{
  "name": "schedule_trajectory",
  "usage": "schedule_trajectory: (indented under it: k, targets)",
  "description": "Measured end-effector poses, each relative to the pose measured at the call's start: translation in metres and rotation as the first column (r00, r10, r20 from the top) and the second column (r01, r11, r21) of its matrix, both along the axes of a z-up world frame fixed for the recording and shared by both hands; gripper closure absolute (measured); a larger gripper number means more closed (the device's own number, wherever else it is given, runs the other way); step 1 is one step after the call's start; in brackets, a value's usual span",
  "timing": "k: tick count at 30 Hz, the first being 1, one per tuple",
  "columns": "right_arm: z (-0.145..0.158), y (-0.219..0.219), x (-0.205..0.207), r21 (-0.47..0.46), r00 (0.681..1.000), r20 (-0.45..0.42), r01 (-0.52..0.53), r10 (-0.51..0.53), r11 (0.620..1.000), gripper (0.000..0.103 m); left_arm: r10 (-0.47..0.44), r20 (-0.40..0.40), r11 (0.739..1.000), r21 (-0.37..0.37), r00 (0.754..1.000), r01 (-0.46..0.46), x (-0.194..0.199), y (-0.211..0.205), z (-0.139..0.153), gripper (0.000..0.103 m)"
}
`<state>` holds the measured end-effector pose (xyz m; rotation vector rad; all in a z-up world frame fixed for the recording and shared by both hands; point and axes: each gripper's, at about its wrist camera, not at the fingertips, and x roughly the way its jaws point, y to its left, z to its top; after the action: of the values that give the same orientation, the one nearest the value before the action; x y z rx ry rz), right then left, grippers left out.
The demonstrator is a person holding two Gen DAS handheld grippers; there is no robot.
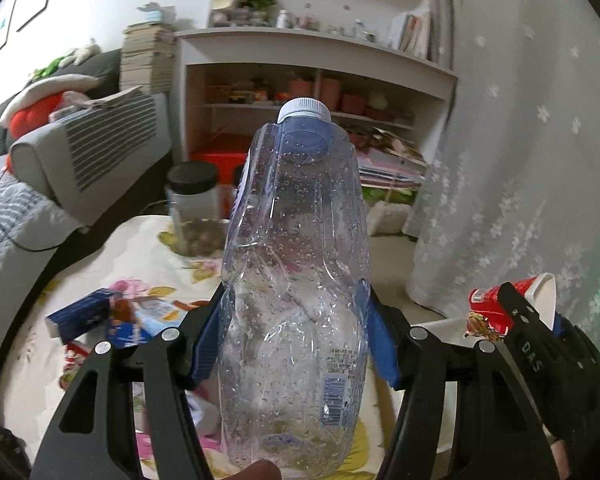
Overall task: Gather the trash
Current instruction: 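Carry bottle and cup to the white bin and release both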
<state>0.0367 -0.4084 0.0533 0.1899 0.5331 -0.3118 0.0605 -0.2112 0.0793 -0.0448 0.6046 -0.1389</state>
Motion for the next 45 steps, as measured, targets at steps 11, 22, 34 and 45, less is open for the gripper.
schedule_trajectory:
  k: [11,22,34,45]
  targets:
    - [-0.006,-0.077,-0.012,0.105,0.980,-0.044,0.200,-0.196,0.974,0.049,-0.148,-0.065,0.989,0.017,0.987,0.149,0.012,-0.088,-0.018,0.042]
    - [-0.004,-0.140,-0.046,0.220,0.918,-0.032,0.391,-0.394,0.894,0.025,-0.287,-0.154,0.956,0.011,0.946,0.292,0.016,-0.166,-0.041,0.041]
    - [-0.002,-0.165,-0.060,0.252,0.877,-0.026,0.471,-0.481,0.845,0.016,-0.397,-0.210,0.913,0.003,0.893,0.407,0.020,-0.214,-0.050,0.026]
    - [0.004,-0.141,-0.049,0.165,0.883,-0.013,0.465,-0.470,0.870,0.012,-0.310,-0.123,0.947,0.043,0.943,0.317,0.018,-0.177,-0.033,0.026]
